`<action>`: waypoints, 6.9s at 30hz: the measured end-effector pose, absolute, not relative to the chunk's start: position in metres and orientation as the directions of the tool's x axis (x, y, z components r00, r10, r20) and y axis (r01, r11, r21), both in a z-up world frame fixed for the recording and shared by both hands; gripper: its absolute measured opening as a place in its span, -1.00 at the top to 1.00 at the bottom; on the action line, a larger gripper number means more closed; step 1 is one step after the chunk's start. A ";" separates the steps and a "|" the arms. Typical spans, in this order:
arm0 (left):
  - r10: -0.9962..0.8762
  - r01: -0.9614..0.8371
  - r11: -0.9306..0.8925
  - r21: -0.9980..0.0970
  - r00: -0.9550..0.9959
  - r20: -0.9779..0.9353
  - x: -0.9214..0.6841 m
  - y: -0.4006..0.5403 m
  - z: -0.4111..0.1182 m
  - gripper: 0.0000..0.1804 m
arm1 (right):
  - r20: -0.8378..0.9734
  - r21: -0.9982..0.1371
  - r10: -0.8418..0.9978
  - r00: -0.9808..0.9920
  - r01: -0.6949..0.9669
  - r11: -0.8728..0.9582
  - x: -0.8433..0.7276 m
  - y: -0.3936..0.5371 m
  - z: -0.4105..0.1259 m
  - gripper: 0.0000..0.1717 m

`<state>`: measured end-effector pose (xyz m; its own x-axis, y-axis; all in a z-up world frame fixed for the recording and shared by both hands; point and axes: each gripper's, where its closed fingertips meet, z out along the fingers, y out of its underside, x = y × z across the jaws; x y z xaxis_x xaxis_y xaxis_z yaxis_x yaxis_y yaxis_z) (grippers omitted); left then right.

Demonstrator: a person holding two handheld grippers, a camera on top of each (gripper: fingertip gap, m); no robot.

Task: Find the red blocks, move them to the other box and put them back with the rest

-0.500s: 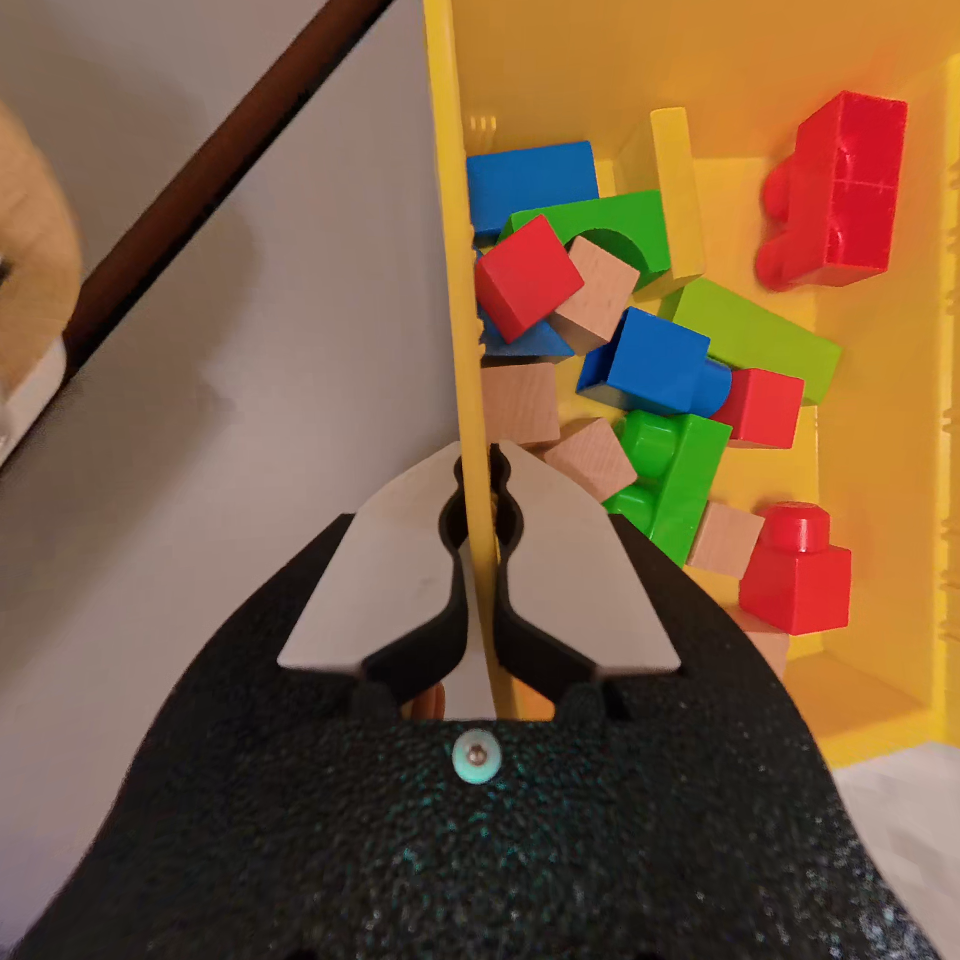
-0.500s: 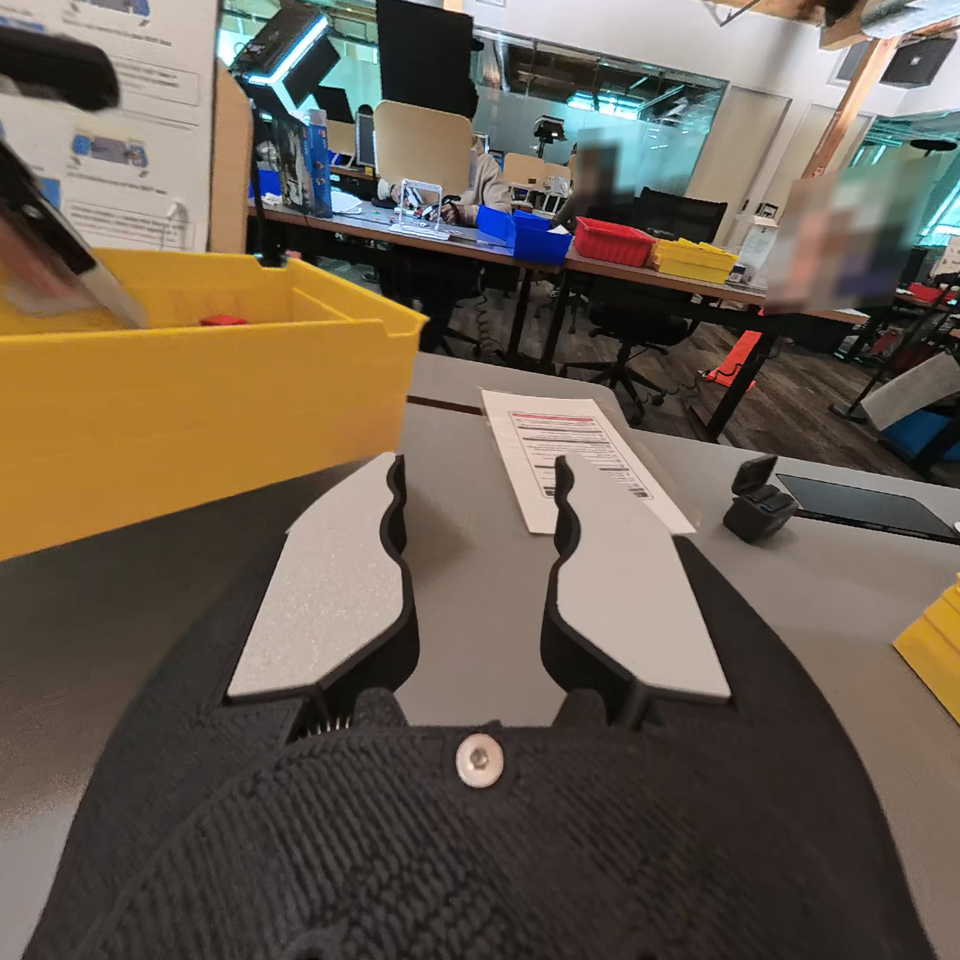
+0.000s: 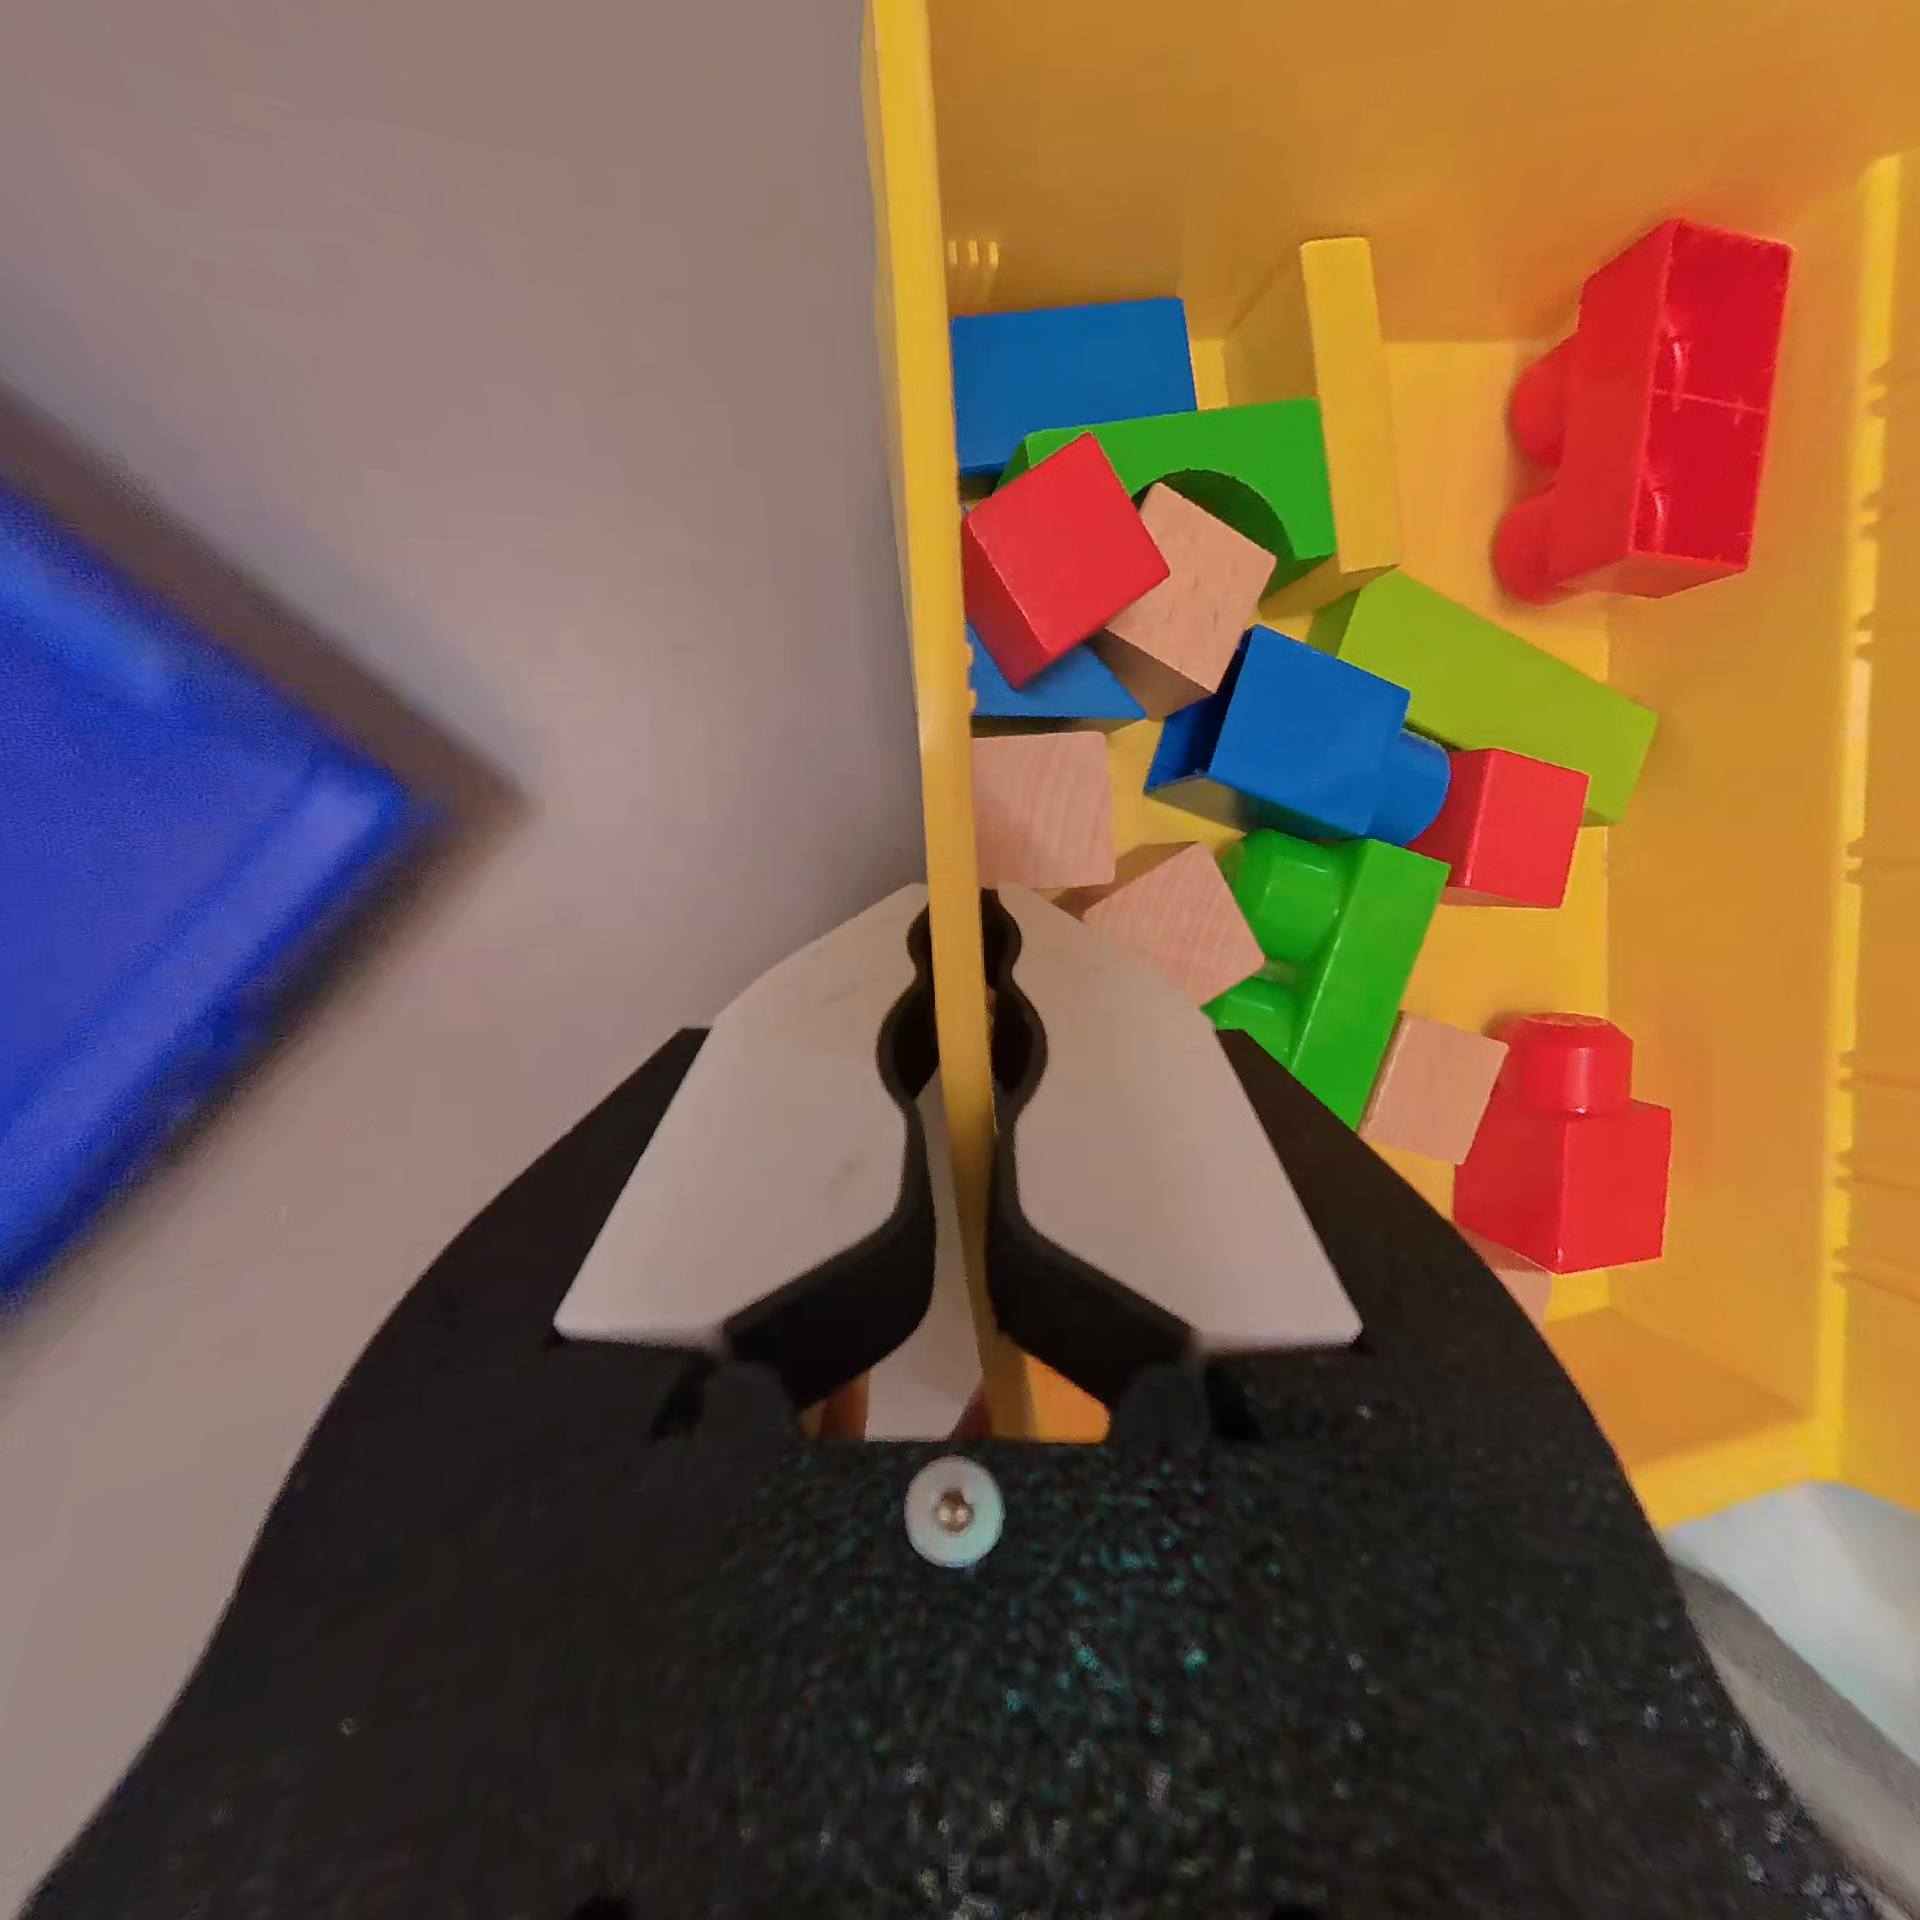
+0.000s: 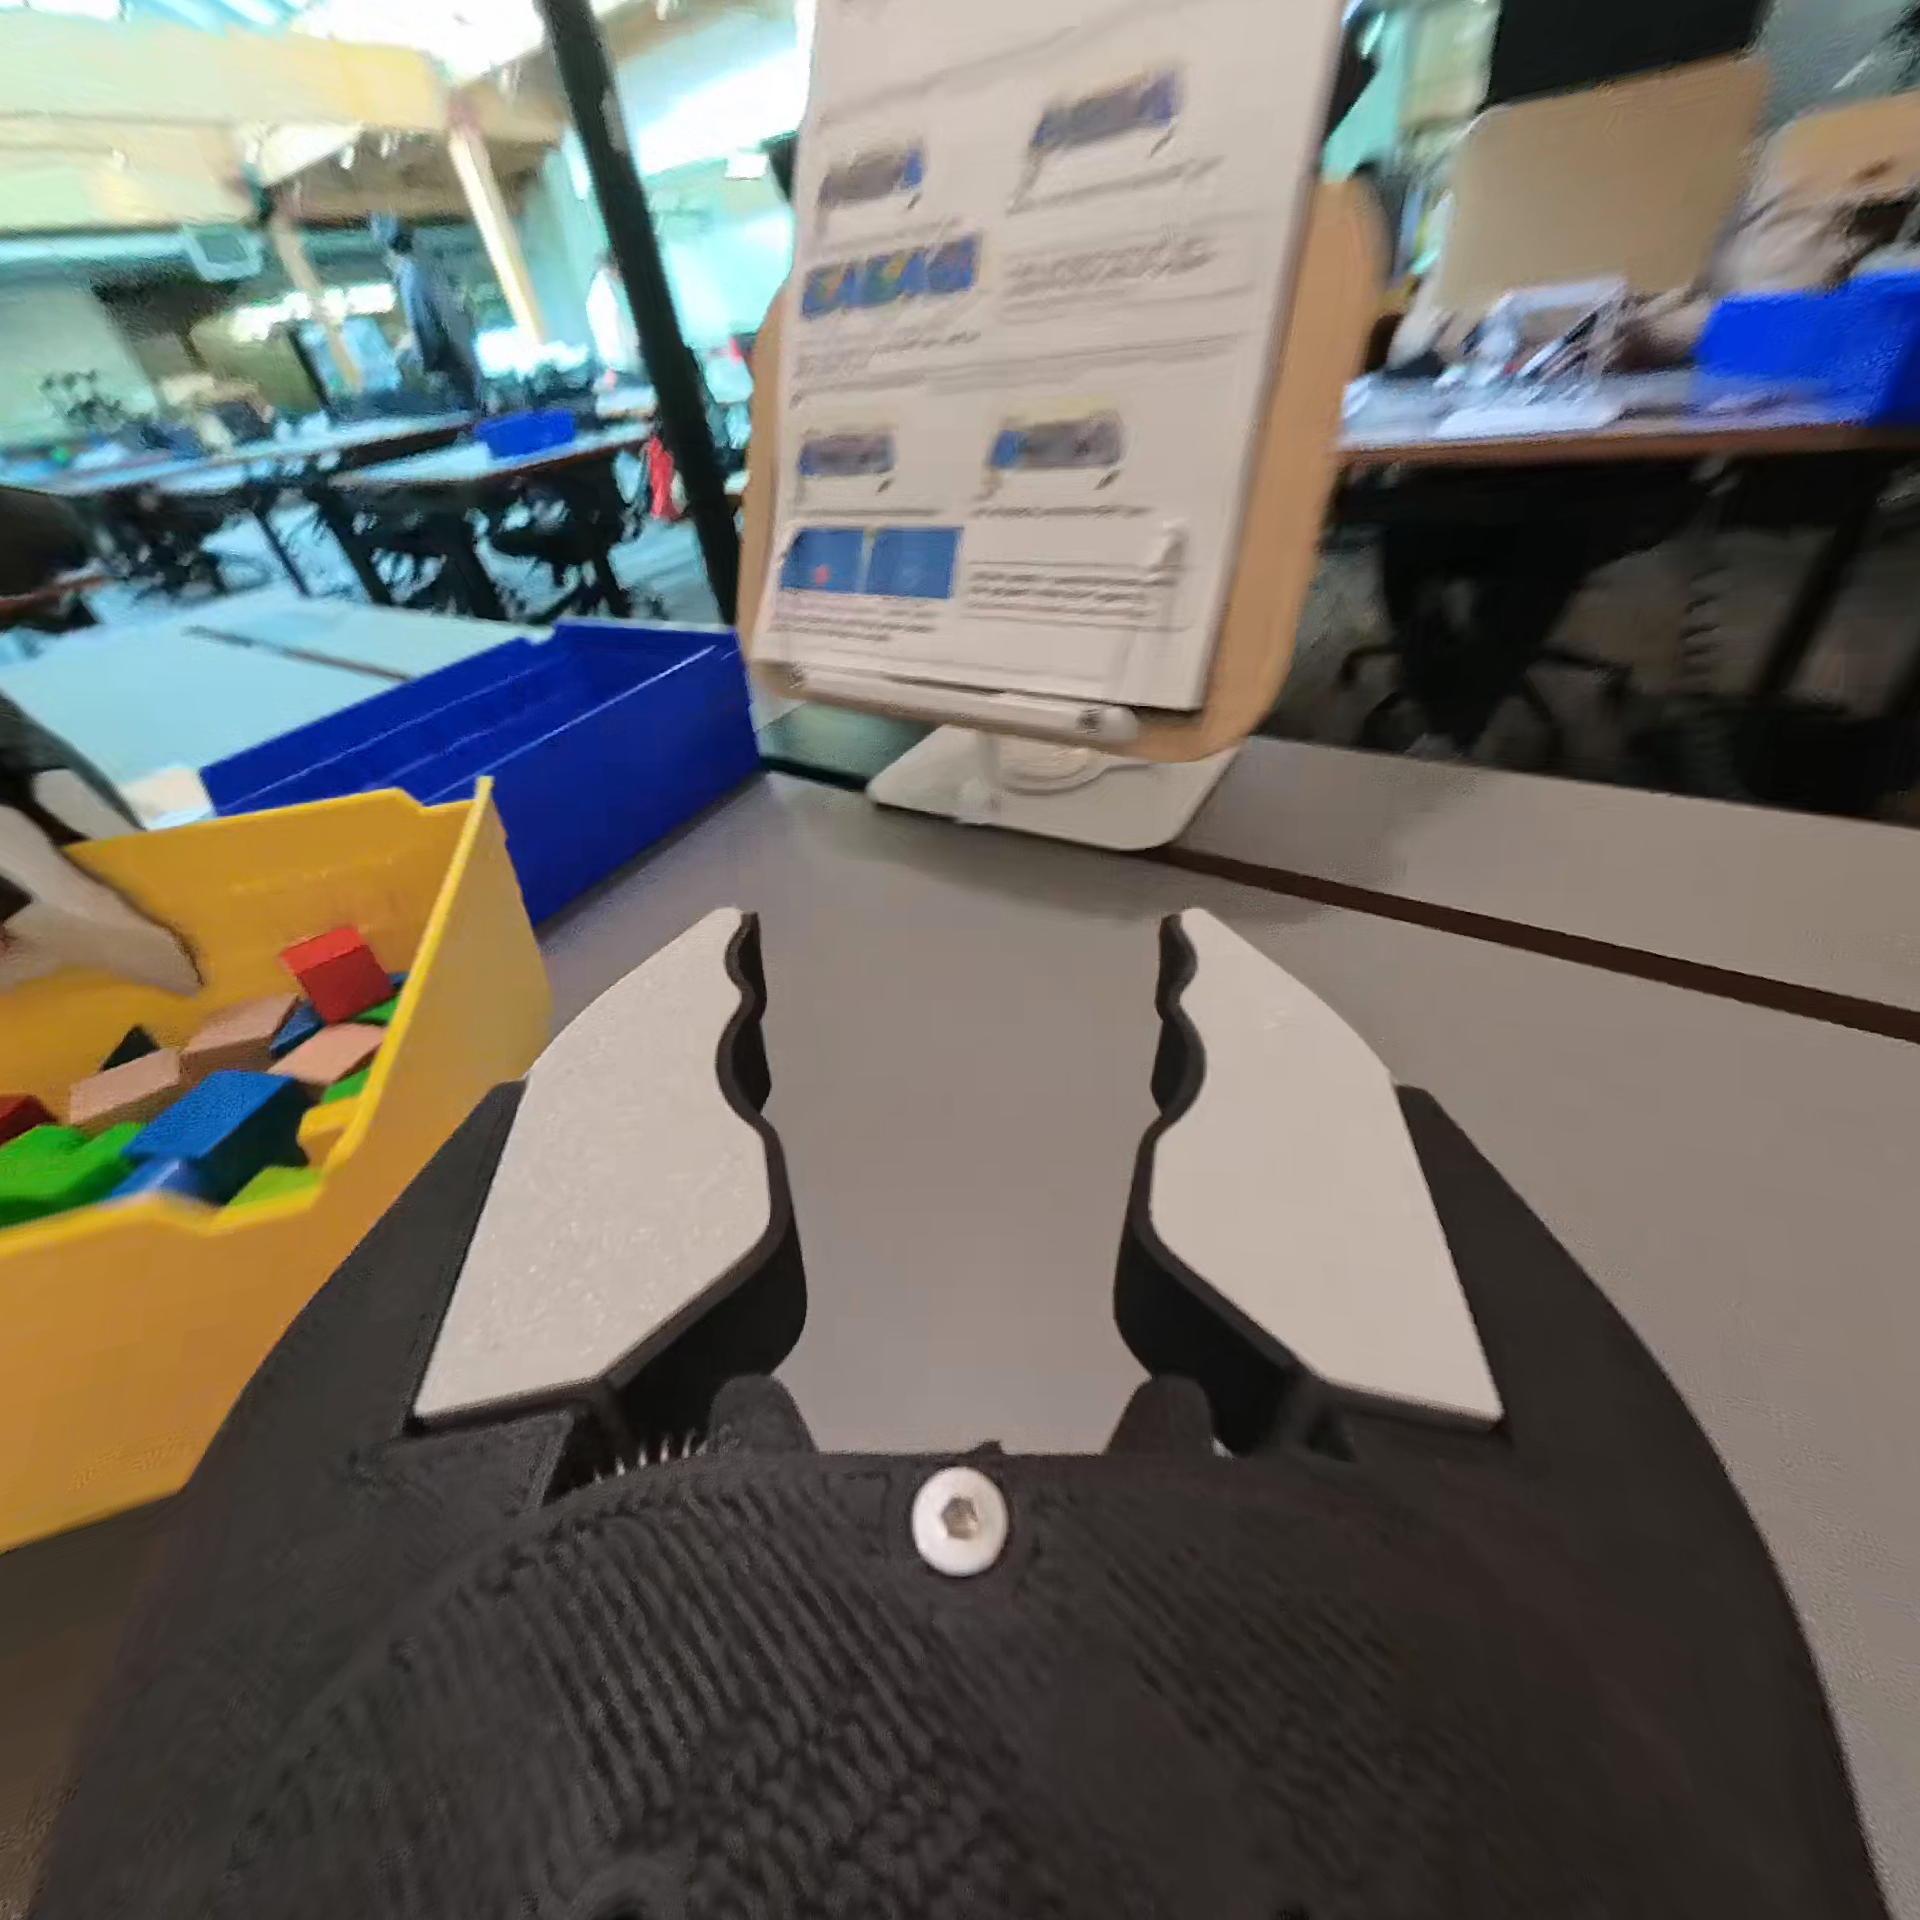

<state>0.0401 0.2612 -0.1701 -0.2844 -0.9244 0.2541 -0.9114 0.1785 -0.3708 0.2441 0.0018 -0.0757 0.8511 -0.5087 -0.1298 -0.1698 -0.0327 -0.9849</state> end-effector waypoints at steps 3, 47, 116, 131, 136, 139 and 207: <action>-0.946 -0.926 0.132 -0.353 -0.224 0.235 -0.013 0.291 -0.174 0.94 | -0.191 -0.958 -0.406 0.894 -0.260 -0.122 0.229 0.100 -0.073 -0.02; -0.900 -0.794 -0.427 -0.432 0.422 0.114 -0.185 0.544 -0.221 0.94 | 0.006 -0.715 -0.369 0.929 -0.254 -0.651 0.211 0.032 -0.189 0.94; -0.995 -0.913 -0.094 -0.396 0.098 0.011 0.126 0.460 -0.163 0.35 | -0.081 -0.996 -0.467 0.880 -0.056 0.068 0.230 -0.044 -0.060 -0.10; -0.963 -0.948 -0.268 -0.170 0.266 0.031 0.189 0.475 -0.224 0.50 | -0.031 -0.998 -0.528 0.849 0.000 0.057 0.239 -0.076 -0.055 0.03; -0.955 -0.949 -0.286 -0.130 0.293 -0.041 0.186 0.486 -0.232 0.51 | -0.030 -0.998 -0.532 0.846 0.002 0.059 0.242 -0.079 -0.058 0.07; -0.952 -0.948 -0.292 -0.125 0.301 -0.061 0.186 0.491 -0.233 0.52 | -0.039 -0.998 -0.532 0.846 -0.010 0.057 0.244 -0.078 -0.061 0.07; -0.426 -0.557 -0.310 -0.770 -0.643 0.636 0.148 0.066 -0.134 0.35 | 0.586 -0.809 -0.353 0.729 0.498 -0.314 0.201 -0.007 -0.082 0.59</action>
